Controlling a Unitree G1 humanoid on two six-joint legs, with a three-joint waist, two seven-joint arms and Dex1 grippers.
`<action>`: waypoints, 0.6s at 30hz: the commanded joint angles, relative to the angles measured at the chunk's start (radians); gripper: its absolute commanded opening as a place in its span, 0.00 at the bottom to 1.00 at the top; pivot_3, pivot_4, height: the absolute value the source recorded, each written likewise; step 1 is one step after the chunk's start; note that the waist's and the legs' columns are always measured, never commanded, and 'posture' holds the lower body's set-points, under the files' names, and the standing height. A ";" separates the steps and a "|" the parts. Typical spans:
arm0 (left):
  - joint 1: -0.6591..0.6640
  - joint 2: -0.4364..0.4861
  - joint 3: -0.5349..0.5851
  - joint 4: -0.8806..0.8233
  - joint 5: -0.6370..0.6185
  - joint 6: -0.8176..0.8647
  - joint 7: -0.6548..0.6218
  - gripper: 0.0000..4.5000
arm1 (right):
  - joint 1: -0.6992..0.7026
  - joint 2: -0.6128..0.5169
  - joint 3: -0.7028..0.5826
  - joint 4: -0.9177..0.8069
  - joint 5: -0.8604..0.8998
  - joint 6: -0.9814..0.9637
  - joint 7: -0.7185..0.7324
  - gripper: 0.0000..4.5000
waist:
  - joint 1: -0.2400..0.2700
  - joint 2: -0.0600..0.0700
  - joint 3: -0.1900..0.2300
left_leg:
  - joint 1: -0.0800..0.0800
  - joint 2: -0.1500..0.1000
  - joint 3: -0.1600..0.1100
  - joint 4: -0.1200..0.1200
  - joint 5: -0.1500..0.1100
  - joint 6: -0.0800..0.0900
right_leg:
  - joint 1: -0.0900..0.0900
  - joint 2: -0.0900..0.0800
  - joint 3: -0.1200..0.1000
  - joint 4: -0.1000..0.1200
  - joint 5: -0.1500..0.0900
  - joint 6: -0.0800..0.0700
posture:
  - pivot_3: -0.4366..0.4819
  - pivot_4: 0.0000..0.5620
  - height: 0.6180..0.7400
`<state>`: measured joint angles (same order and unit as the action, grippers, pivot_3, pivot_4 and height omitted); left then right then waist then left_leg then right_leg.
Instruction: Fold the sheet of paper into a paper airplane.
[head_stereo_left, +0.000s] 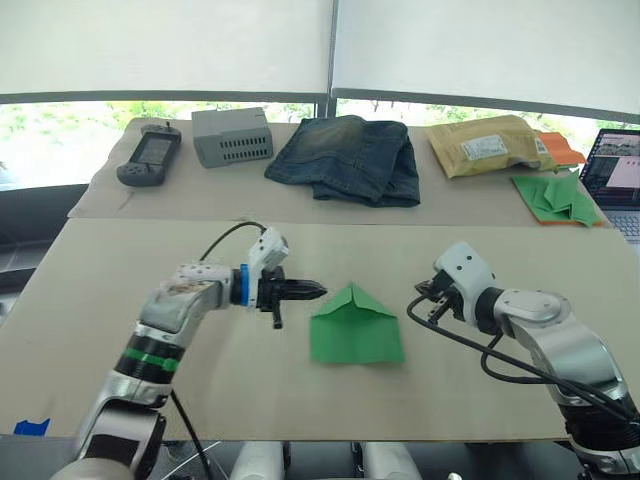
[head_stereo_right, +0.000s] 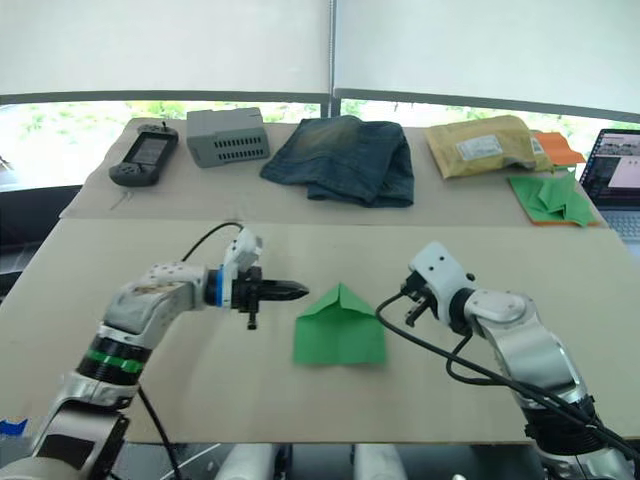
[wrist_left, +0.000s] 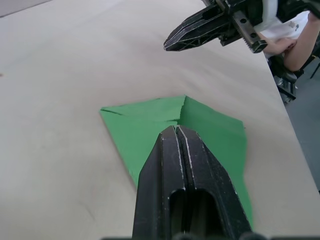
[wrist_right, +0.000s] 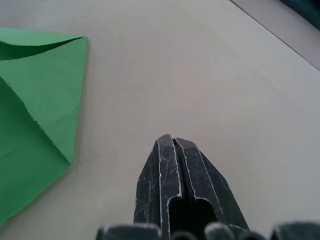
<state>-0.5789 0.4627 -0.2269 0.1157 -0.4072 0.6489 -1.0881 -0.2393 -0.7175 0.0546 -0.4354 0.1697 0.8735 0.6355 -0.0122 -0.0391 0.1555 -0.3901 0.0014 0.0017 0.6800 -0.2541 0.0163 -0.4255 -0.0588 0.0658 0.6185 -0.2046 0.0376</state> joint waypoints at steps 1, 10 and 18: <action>-0.040 -0.046 -0.043 0.057 0.059 -0.059 0.018 0.01 | 0.023 -0.013 -0.061 -0.067 0.020 0.031 -0.013 0.00 | -0.002 0.000 0.000 | 0.000 0.000 0.000 0.000 0.000 0.000 | 0.000 0.000 0.000 0.000 0.000 0.000 | 0.48 0.27 0.91; -0.039 -0.146 -0.123 0.138 0.144 -0.126 0.027 0.01 | 0.115 0.003 -0.087 -0.156 0.068 0.102 -0.028 0.00 | -0.002 0.000 0.000 | 0.000 0.000 0.000 0.001 0.000 0.000 | 0.000 0.000 0.000 0.001 -0.002 0.004 | 0.48 0.27 0.91; -0.027 -0.141 -0.135 0.170 0.195 -0.137 0.031 0.01 | 0.211 0.038 -0.110 -0.166 0.131 0.095 -0.022 0.00 | -0.002 0.000 0.000 | 0.001 0.000 -0.001 0.001 0.000 0.000 | 0.001 0.000 0.001 0.002 -0.003 0.006 | 0.48 0.27 0.91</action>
<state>-0.6095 0.3150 -0.3613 0.2874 -0.2291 0.5226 -1.0586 -0.0305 -0.6868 -0.0179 -0.5702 0.2674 0.9786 0.6085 -0.0141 -0.0393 0.1557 -0.3889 0.0010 0.0011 0.6814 -0.2541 0.0164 -0.4247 -0.0590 0.0669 0.6209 -0.2082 0.0439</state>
